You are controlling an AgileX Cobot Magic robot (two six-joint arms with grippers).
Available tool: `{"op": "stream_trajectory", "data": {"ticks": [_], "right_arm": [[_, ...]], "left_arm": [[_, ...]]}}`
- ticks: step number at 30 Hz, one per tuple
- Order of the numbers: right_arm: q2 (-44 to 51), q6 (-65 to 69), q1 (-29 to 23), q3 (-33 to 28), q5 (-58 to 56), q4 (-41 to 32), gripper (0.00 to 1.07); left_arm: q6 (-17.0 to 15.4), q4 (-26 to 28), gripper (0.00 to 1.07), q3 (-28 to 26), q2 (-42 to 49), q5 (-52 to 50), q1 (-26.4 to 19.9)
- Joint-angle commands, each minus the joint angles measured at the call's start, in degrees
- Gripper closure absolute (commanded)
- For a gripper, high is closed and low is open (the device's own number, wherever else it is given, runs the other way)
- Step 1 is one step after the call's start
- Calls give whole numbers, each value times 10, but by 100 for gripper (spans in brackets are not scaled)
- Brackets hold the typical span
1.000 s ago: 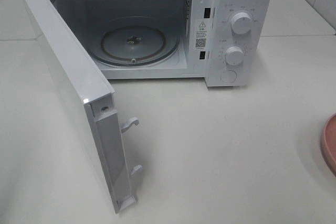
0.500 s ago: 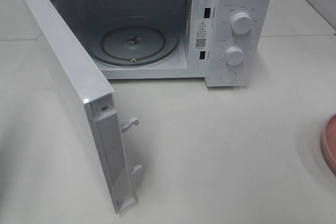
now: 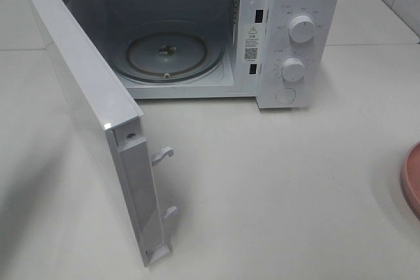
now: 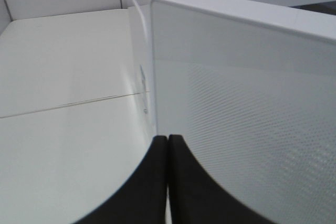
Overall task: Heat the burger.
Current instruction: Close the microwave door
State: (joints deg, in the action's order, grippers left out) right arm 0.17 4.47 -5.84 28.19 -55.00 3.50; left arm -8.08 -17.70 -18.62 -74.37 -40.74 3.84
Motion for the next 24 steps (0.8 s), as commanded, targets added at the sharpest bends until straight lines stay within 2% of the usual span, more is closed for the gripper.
{"op": "stream_trajectory", "data": {"ticks": [1,16,24], "right_arm": [[18,-5,4,0,0,-3,32],[18,-4,4,0,0,-3,32],[18,-4,4,0,0,-3,32]], "left_arm": [[-4,-5,107,-43,-57,-18,43],[-3,2,107,-150,-178,-21,140],[-3,38,107,-221,-242,-19,199]]}}
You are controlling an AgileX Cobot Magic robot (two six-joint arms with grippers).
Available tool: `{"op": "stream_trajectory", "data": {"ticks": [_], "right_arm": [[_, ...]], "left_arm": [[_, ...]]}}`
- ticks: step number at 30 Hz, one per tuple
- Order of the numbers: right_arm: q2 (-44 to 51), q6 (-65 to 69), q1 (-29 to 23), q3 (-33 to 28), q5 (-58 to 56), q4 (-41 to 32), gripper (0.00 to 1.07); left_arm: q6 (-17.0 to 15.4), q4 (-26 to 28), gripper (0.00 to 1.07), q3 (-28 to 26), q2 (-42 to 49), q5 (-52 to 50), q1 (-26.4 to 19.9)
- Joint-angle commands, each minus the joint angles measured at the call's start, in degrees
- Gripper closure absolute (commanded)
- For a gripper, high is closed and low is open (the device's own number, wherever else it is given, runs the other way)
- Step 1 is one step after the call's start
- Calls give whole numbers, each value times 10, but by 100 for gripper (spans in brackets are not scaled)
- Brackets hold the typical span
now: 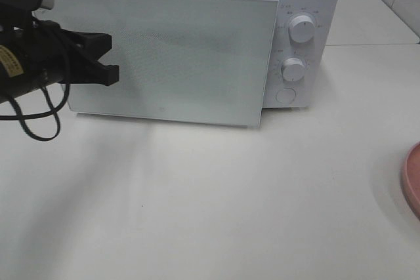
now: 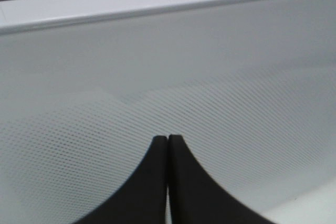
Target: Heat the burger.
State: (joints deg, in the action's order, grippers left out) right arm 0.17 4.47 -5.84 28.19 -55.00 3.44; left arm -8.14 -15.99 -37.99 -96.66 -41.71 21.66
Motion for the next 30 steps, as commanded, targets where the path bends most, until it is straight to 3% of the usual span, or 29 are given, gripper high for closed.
{"op": "stream_trajectory", "data": {"ticks": [1,3,5,11,13,16,20,26,30], "right_arm": [[18,-4,4,0,0,-2,32],[18,-4,4,0,0,-2,32],[18,-3,4,0,0,-2,32],[18,-3,4,0,0,-2,32],[18,-3,4,0,0,-2,32],[18,-3,4,0,0,-2,32],[18,-3,4,0,0,-2,32],[18,-3,4,0,0,-2,32],[18,-3,4,0,0,-2,32]], "left_arm": [[-2,38,107,-48,-37,-3,37],[-2,46,107,-58,-45,2,44],[-2,60,107,-113,-85,21,72],[-2,65,107,-167,-124,41,95],[-2,81,107,-220,-158,59,112],[-2,89,107,-234,-166,65,115],[-2,108,107,-299,-201,98,132],[2,124,107,-361,-238,138,141],[2,123,107,-359,-230,152,141]]}}
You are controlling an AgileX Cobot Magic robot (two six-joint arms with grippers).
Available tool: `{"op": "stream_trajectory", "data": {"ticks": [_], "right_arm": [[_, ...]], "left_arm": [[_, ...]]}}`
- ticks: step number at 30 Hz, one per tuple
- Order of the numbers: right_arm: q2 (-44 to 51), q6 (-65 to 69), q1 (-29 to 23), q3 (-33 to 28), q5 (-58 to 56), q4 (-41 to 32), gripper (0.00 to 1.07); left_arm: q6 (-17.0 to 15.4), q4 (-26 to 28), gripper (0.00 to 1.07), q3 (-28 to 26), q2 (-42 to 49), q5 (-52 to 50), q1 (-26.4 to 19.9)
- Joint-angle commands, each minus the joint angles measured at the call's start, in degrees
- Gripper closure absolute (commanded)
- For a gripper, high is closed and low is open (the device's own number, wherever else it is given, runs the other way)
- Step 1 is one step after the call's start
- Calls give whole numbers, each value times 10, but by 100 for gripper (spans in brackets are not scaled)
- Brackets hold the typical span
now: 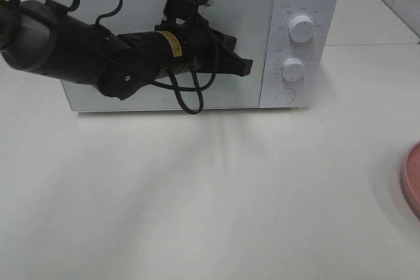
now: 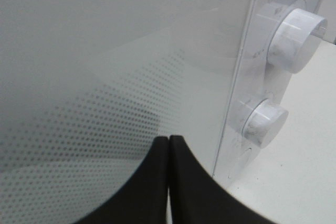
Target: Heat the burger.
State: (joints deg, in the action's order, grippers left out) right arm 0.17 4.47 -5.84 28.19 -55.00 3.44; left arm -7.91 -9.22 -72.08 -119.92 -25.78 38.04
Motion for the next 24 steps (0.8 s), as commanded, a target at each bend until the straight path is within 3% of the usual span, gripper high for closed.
{"op": "stream_trajectory", "data": {"ticks": [1,5,7,10,11,13,14,15,16,17,18,19,20,21,23,24], "right_arm": [[18,-3,4,0,0,-2,32],[18,-3,4,0,0,-2,32],[18,-3,4,0,0,-2,32],[18,-3,4,0,0,-2,32],[18,-3,4,0,0,-2,32],[18,-3,4,0,0,-2,32],[18,-3,4,0,0,-2,32],[18,-3,4,0,0,-2,32],[18,-3,4,0,0,-2,32],[18,-3,4,0,0,-2,32],[18,-3,4,0,0,-2,32],[18,-3,4,0,0,-2,32],[18,-3,4,0,0,-2,32],[18,-3,4,0,0,-2,32],[18,-3,4,0,0,-2,32],[18,-3,4,0,0,-2,32]], "left_arm": [[-1,55,107,-10,17,7,-16],[-1,57,107,18,47,22,-5],[0,76,107,73,83,18,8],[0,85,107,90,96,18,13],[0,113,106,136,125,11,21],[0,125,104,154,138,11,23],[0,150,95,200,168,18,24],[2,154,74,240,206,48,22],[2,154,74,240,206,48,22],[8,154,57,254,227,64,19],[18,155,25,280,270,114,11],[18,155,25,280,270,114,11],[20,157,5,288,309,199,-2],[20,157,5,288,309,199,-2],[21,153,6,288,368,326,-33],[21,153,6,288,368,326,-33]]}}
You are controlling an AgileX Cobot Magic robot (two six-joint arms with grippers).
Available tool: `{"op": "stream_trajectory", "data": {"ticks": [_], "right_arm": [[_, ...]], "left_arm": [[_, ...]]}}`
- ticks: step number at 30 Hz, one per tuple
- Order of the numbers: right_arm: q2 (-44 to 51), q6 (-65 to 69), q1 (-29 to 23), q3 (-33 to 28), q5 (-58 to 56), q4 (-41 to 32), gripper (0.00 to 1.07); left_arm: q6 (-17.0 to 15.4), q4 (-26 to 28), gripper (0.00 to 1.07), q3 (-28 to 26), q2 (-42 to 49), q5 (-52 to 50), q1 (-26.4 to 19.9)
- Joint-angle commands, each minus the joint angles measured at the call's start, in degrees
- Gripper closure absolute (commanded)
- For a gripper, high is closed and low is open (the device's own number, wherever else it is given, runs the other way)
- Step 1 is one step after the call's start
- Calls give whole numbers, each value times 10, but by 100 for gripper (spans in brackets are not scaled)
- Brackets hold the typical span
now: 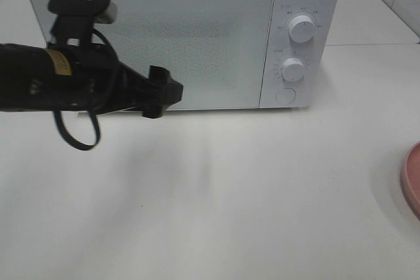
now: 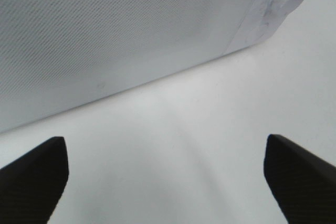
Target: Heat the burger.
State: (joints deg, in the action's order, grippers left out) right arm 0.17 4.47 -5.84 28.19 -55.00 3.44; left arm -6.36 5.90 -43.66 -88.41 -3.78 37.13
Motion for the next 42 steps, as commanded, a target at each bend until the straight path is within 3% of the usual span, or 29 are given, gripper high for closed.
{"op": "stream_trajectory", "data": {"ticks": [1,2,4,6,7,8,9,13,19,25,28,33,35,42], "right_arm": [[18,-3,3,0,0,-2,32],[18,-3,3,0,0,-2,32],[18,-3,3,0,0,-2,32],[18,-3,3,0,0,-2,32],[18,-3,3,0,0,-2,32],[18,-3,3,0,0,-2,32],[18,-3,3,0,0,-2,32],[18,-3,3,0,0,-2,32],[18,-3,3,0,0,-2,32],[18,-3,3,0,0,-2,32],[18,-3,3,0,0,-2,32],[18,-3,3,0,0,-2,32],[18,-3,3,0,0,-2,32],[18,-3,3,0,0,-2,32]], "left_arm": [[6,-10,6,3,89,179,-50],[6,-10,6,3,89,179,-50],[3,-33,6,2,144,294,-104],[3,-41,6,2,164,335,-127],[3,-59,6,2,197,409,-170],[3,-59,6,2,197,409,-170],[13,-77,6,2,231,480,-217],[41,-87,6,2,289,599,-280],[34,-83,6,13,382,663,-295],[11,-85,6,114,549,655,-295],[6,-81,6,139,633,651,-295],[15,-83,6,136,721,649,-295],[36,-81,6,142,803,652,-295],[27,-70,6,142,899,652,-295]]}}
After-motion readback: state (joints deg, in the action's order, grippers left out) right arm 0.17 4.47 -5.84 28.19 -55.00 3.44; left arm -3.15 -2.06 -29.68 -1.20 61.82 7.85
